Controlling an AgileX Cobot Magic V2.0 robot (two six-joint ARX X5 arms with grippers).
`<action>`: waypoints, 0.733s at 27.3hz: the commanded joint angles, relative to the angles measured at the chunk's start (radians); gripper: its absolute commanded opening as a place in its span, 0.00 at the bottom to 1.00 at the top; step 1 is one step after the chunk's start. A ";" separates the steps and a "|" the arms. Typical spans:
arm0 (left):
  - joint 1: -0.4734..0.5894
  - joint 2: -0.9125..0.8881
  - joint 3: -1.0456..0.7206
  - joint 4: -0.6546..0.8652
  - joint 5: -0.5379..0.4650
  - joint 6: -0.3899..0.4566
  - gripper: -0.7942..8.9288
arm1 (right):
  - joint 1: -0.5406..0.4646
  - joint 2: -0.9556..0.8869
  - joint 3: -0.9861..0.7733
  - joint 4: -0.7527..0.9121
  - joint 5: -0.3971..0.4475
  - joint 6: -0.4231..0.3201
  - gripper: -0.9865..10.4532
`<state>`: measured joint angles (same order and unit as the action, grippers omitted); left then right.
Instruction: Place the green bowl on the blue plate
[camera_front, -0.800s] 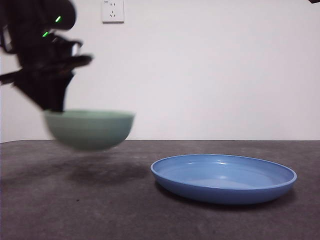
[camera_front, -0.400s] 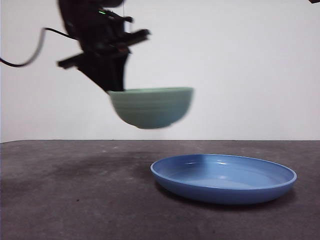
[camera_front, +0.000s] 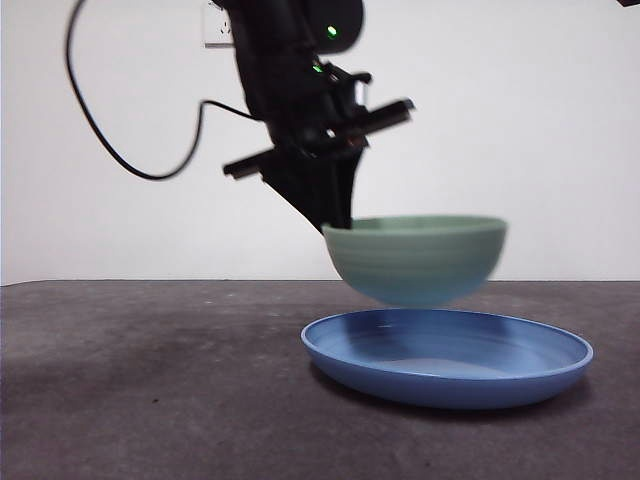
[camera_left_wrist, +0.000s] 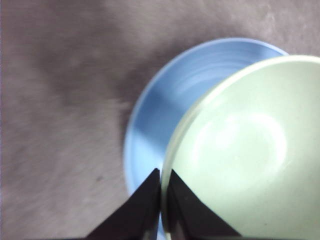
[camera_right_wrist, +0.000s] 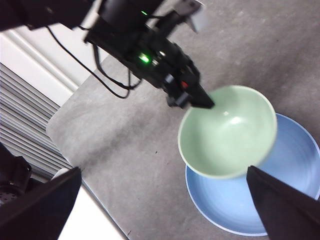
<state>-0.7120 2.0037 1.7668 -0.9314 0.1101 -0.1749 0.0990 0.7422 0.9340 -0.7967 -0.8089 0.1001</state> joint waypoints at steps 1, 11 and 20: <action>-0.017 0.050 0.034 0.011 0.003 -0.010 0.10 | 0.004 0.008 0.018 0.007 -0.003 -0.011 0.63; -0.023 0.103 0.034 0.019 0.002 0.002 0.10 | 0.004 0.008 0.018 0.007 -0.002 -0.011 0.63; -0.034 0.103 0.034 0.033 0.002 0.008 0.16 | 0.004 0.008 0.018 0.007 -0.003 -0.011 0.63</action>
<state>-0.7338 2.0827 1.7699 -0.9070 0.1101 -0.1738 0.0994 0.7422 0.9340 -0.7967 -0.8089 0.1005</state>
